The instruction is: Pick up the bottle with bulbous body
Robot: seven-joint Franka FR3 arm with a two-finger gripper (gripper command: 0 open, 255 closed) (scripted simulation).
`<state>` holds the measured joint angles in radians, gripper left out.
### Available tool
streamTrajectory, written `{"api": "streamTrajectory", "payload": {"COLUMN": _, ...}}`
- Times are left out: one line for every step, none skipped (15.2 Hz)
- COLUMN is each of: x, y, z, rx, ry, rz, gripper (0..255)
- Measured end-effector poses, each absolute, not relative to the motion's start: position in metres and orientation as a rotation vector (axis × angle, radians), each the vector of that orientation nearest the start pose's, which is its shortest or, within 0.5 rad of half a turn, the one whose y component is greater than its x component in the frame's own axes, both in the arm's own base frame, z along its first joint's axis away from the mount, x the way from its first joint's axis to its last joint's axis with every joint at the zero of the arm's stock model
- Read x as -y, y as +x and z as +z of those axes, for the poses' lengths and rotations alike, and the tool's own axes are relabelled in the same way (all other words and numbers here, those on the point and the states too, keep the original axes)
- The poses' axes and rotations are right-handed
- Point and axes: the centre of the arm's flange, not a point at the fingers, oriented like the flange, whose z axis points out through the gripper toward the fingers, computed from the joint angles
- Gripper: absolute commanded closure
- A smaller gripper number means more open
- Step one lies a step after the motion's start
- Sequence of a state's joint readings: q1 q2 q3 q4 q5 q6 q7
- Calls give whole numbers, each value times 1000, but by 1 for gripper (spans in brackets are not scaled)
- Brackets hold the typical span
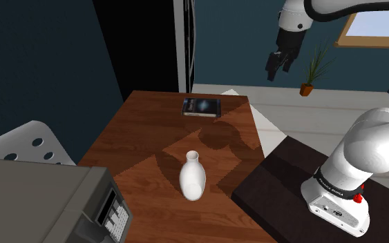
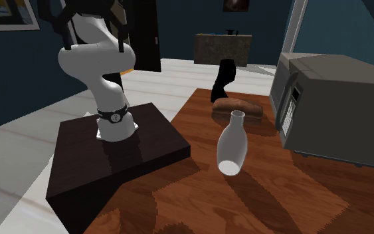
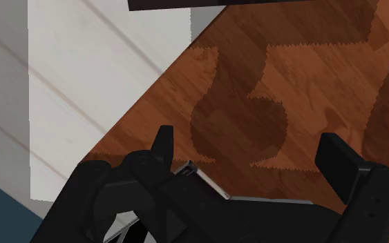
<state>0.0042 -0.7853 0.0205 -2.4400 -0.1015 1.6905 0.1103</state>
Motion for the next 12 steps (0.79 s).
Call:
{"api": "streamTrajectory", "payload": {"x": 0, "y": 316, "z": 562, "rx": -132, "ry": -3251, "rz": -70, "gripper": 0}}
{"api": "streamTrajectory", "payload": {"x": -5, "y": 317, "z": 558, "rx": -131, "ry": -3249, "rz": -72, "gripper": 0}}
{"api": "streamTrajectory", "payload": {"x": -12, "y": 318, "z": 554, "rx": -131, "ry": -3247, "rz": -75, "gripper": 0}}
{"api": "streamTrajectory", "payload": {"x": -21, "y": 317, "z": 546, "rx": -131, "ry": -3244, "rz": -78, "gripper": 0}}
{"api": "streamTrajectory", "payload": {"x": -30, "y": 321, "z": 541, "rx": -131, "ry": -3241, "rz": -81, "gripper": 0}}
{"api": "streamTrajectory", "payload": {"x": -42, "y": 324, "z": 534, "rx": -130, "ry": -3237, "rz": -85, "gripper": 0}}
{"api": "streamTrajectory", "payload": {"x": -48, "y": 324, "z": 529, "rx": -130, "ry": -3234, "rz": -89, "gripper": 0}}
{"api": "streamTrajectory", "payload": {"x": -62, "y": 326, "z": 522, "rx": -129, "ry": -3231, "rz": -92, "gripper": 0}}
{"api": "streamTrajectory", "payload": {"x": -73, "y": 328, "z": 515, "rx": -130, "ry": -3227, "rz": -96, "gripper": 0}}
{"api": "streamTrajectory", "payload": {"x": -83, "y": 329, "z": 508, "rx": -131, "ry": -3224, "rz": -100, "gripper": 0}}
{"api": "streamTrajectory", "payload": {"x": -93, "y": 332, "z": 501, "rx": -132, "ry": -3220, "rz": -104, "gripper": 0}}
{"api": "streamTrajectory", "payload": {"x": -103, "y": 333, "z": 493, "rx": -132, "ry": -3216, "rz": -107, "gripper": 0}}
